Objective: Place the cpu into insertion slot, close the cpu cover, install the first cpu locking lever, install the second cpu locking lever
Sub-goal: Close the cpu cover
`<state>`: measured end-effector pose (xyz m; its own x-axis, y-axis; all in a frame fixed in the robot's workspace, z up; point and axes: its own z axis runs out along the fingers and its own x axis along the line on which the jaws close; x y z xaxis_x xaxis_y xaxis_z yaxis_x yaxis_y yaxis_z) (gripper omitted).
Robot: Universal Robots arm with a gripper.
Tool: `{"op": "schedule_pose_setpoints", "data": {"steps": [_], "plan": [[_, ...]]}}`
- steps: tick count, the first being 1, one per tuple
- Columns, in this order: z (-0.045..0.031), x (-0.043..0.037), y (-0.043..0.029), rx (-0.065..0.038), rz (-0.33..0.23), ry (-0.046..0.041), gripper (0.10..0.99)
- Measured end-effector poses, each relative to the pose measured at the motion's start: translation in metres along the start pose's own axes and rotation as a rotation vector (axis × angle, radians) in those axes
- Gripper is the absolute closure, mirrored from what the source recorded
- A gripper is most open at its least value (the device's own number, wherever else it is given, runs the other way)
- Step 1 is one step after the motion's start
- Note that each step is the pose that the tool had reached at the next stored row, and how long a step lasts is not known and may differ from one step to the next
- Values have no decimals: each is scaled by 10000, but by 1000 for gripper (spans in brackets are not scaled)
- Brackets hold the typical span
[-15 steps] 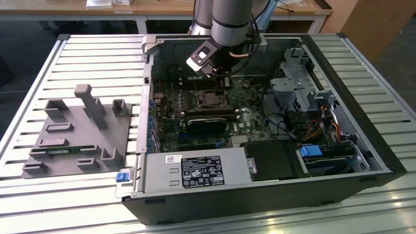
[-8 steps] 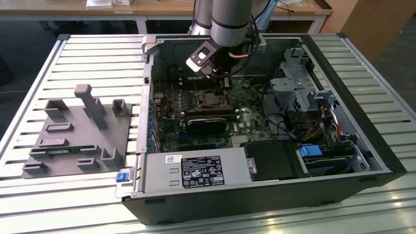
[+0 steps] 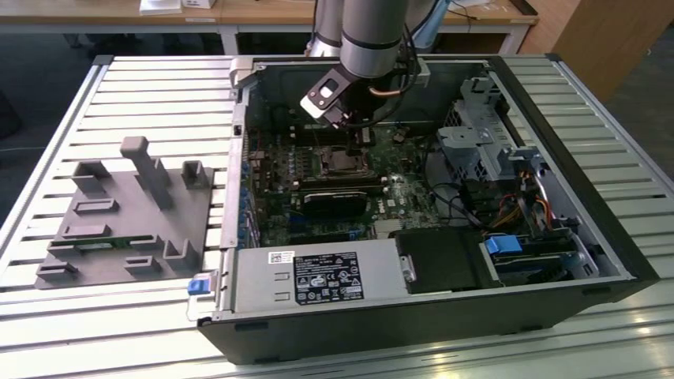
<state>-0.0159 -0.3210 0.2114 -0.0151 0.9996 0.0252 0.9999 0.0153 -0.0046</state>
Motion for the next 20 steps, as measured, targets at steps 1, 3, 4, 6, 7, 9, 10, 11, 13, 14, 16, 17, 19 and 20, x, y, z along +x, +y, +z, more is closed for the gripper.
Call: {"op": "schedule_pose_setpoints", "data": {"steps": [1,3,4,6,7,9,10,11,13,14,16,17,19,20], "plan": [[9,0,-10,0,-1,0,980],[28,0,-34,0,-2,0,980],[39,-1,-53,0,-2,0,980],[54,0,-90,0,-2,-1,980],[56,-1,-105,1,-2,-3,980],[56,0,-122,1,-2,-2,980],[56,0,-124,1,-2,-2,980],[57,0,-127,0,-2,-1,980],[56,0,-149,1,-3,-2,980],[53,0,-163,1,-3,-3,980],[46,1,-187,-1,-2,0,980],[44,2,-201,-1,-2,1,980],[43,2,-242,-1,-3,0,980],[44,3,-263,-1,-3,0,980]]}}
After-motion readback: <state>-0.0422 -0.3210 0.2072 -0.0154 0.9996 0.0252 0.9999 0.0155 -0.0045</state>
